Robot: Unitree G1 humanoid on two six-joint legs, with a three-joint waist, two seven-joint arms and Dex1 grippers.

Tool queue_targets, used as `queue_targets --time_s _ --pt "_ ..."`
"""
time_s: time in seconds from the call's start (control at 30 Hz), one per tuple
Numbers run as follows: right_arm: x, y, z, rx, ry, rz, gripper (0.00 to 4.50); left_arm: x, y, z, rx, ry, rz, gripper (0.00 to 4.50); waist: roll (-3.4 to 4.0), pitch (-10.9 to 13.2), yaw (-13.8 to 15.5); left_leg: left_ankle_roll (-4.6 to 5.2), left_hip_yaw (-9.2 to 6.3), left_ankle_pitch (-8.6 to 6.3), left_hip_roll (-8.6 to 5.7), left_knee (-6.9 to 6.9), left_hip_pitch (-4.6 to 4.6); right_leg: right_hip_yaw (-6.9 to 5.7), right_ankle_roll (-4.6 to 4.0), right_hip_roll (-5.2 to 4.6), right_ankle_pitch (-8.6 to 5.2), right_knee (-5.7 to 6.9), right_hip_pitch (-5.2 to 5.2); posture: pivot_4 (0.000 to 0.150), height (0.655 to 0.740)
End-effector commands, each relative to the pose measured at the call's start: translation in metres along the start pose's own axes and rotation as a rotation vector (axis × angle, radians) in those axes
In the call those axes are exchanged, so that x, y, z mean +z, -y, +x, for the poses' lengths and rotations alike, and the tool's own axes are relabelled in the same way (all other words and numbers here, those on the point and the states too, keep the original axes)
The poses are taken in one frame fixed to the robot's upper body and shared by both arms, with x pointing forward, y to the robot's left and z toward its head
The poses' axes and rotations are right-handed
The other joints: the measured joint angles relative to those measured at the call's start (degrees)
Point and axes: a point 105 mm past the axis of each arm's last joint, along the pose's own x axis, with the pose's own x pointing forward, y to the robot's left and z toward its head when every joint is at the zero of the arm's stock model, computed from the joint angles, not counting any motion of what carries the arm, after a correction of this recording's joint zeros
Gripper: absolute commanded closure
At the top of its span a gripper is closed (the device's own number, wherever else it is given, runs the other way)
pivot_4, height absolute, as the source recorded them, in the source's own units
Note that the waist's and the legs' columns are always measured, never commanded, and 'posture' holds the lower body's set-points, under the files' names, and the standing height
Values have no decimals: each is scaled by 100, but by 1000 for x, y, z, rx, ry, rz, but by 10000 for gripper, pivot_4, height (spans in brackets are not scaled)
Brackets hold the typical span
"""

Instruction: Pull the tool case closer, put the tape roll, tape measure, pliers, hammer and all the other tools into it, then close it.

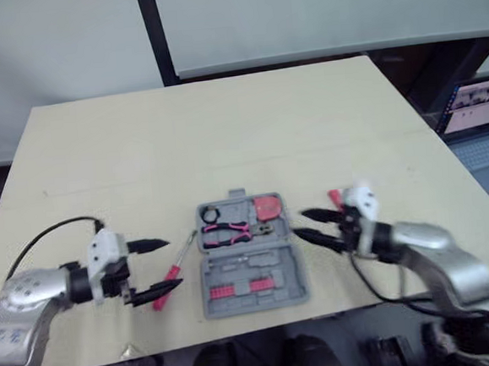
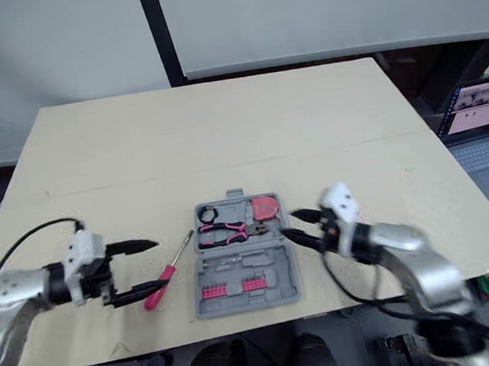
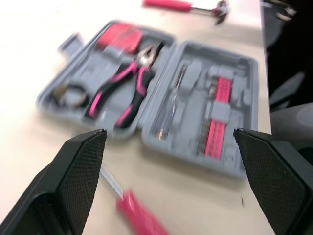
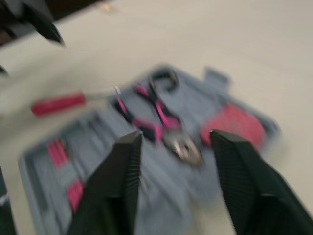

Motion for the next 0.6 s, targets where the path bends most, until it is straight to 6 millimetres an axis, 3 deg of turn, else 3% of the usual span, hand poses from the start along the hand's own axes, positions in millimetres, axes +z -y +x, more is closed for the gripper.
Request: queue_targets --time_s 0.03,0.2,0.33,0.47,0.6 --pt "4 30 -67 -117 -62 -76 535 -16 -15 -45 221 -1 -101 0 3 3 -6 -1 0 0 1 -1 1 0 0 0 0 0 -1 1500 7278" --pt "-7 62 -138 -291 -174 -56 535 -50 -16 -105 443 -91 -209 0 -9 10 -13 -11 7 -5 11 -4 16 0 -8 7 -4 2 2 1500 7278" --pt "-22 75 -181 -406 -251 -17 535 -60 -14 -142 572 -142 -252 0 -18 14 10 -34 7 -22 10 -5 11 5 -8 3 -4 -16 0 1500 7278" --pt "-34 78 -192 -444 -294 -6 535 -64 -13 -153 605 -176 -246 0 -10 15 28 -37 2 -24 14 -10 11 4 -19 3 1 -36 -15 1500 7278" --pt "-29 78 -181 -435 -263 -9 535 -60 -11 -143 563 -165 -243 0 7 12 -12 -37 10 -23 15 -19 6 15 -44 3 1 -55 -13 1500 7278"
